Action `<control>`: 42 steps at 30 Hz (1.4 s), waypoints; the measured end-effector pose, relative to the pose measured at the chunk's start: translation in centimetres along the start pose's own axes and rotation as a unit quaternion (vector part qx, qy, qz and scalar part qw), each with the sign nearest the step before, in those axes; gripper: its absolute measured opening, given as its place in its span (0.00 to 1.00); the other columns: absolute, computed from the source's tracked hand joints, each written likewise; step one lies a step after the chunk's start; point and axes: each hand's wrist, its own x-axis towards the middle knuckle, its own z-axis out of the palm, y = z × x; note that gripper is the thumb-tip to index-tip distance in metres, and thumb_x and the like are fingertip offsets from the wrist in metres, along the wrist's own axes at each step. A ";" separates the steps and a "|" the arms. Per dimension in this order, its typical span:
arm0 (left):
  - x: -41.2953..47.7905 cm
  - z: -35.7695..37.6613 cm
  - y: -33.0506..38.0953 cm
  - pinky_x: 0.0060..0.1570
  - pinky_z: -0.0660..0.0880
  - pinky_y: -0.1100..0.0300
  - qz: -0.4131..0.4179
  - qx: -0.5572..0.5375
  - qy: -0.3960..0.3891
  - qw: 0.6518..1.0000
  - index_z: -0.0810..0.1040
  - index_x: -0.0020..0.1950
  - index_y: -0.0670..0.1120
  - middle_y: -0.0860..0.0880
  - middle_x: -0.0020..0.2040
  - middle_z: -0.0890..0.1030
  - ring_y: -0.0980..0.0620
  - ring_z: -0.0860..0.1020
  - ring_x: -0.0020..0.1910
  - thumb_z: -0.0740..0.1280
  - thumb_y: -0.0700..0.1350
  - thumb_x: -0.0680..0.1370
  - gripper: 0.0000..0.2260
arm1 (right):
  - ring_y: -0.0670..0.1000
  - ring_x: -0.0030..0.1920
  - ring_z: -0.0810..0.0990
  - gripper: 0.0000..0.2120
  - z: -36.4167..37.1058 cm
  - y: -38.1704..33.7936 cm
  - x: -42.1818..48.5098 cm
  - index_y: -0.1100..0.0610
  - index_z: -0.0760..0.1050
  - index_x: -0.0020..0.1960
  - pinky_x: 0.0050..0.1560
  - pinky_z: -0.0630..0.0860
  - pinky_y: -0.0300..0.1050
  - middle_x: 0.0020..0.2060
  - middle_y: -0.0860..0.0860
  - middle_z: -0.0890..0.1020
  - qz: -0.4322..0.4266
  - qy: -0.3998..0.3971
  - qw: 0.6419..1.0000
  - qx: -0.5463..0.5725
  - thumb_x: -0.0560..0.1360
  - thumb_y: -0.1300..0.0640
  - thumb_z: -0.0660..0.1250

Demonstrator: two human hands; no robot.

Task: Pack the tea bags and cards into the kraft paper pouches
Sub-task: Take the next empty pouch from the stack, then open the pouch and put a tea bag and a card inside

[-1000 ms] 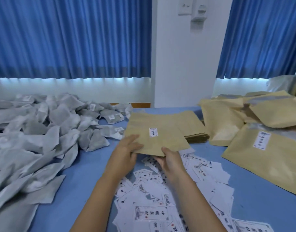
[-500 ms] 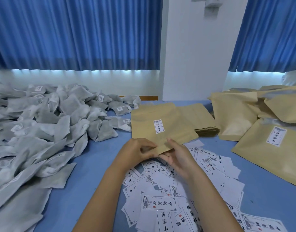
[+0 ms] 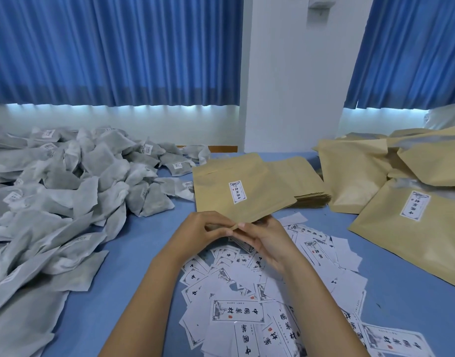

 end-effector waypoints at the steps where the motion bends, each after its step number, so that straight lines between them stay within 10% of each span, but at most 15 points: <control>1: 0.0 0.0 0.0 0.52 0.74 0.67 0.000 -0.005 0.000 1.000 0.83 0.51 0.58 0.63 0.49 0.82 0.62 0.80 0.50 0.70 0.57 0.70 0.11 | 0.61 0.57 0.81 0.16 0.0 0.0 0.0 0.65 0.72 0.59 0.59 0.78 0.53 0.53 0.62 0.82 -0.003 -0.004 1.000 0.004 0.73 0.72 0.68; 12: 0.0 -0.2 0.0 0.45 0.68 0.77 -0.048 -0.050 -0.015 0.997 0.84 0.46 0.61 0.62 0.50 0.80 0.68 0.77 0.46 0.75 0.57 0.66 0.10 | 0.61 0.54 0.82 0.15 0.3 -0.5 -0.5 0.73 0.73 0.57 0.50 0.81 0.47 0.51 0.67 0.81 0.009 0.001 0.999 -0.051 0.70 0.74 0.68; 27: -0.1 -0.2 0.2 0.54 0.67 0.70 -0.078 -0.058 -0.029 0.995 0.84 0.51 0.57 0.63 0.52 0.79 0.66 0.76 0.53 0.75 0.58 0.63 0.18 | 0.58 0.50 0.84 0.17 0.7 -0.6 -0.7 0.67 0.74 0.56 0.47 0.81 0.42 0.48 0.61 0.84 0.028 0.018 0.999 -0.040 0.69 0.76 0.69; 42: -0.3 -0.1 0.7 0.51 0.72 0.65 -0.056 -0.013 0.002 0.998 0.85 0.48 0.54 0.61 0.50 0.81 0.62 0.78 0.49 0.71 0.48 0.74 0.05 | 0.58 0.49 0.84 0.19 1.0 -0.5 -0.8 0.64 0.72 0.57 0.47 0.82 0.45 0.48 0.62 0.84 0.022 0.032 0.999 -0.033 0.70 0.77 0.67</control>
